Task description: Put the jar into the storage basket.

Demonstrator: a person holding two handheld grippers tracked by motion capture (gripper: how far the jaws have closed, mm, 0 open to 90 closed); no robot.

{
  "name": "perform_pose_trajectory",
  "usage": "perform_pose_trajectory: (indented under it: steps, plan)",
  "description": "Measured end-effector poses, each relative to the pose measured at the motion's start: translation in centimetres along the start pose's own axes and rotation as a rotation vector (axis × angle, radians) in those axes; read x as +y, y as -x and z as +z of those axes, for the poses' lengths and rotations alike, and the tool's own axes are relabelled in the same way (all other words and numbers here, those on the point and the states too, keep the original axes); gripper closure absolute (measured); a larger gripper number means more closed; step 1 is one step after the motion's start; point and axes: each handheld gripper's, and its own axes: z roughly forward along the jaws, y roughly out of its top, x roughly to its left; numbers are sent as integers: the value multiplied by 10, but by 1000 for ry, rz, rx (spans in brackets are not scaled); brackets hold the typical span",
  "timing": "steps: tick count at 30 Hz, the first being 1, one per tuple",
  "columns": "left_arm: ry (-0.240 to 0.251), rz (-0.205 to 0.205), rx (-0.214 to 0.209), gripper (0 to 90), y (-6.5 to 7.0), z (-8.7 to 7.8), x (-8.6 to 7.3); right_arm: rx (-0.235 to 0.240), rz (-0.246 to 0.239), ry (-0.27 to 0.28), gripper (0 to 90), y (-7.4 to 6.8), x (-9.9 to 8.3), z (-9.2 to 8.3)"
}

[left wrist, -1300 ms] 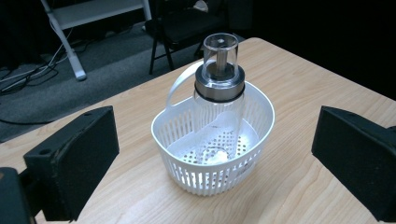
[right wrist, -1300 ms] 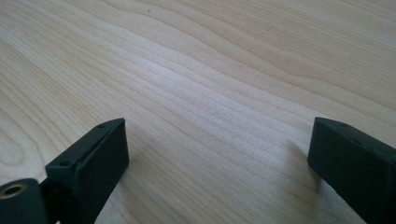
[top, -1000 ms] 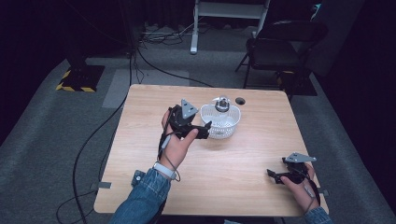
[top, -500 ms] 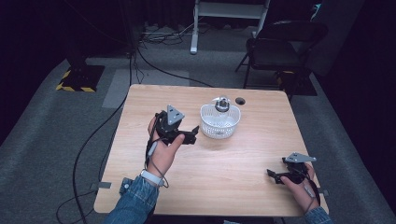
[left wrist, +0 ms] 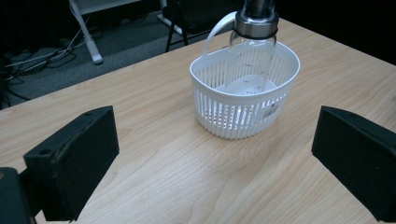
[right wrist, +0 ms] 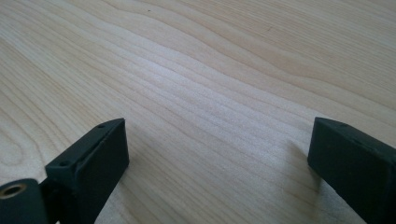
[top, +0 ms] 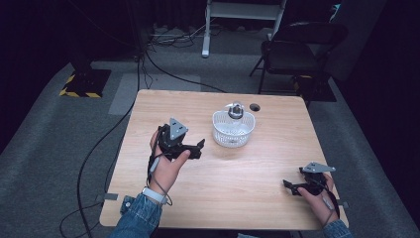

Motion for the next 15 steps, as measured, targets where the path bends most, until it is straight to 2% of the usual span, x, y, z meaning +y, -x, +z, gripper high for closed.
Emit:
perform_pose_trajectory:
  steps: [15]
  plan:
    - [-22,-28,33,2,-16,-17,-24,0,0,0,51,0,0,0]
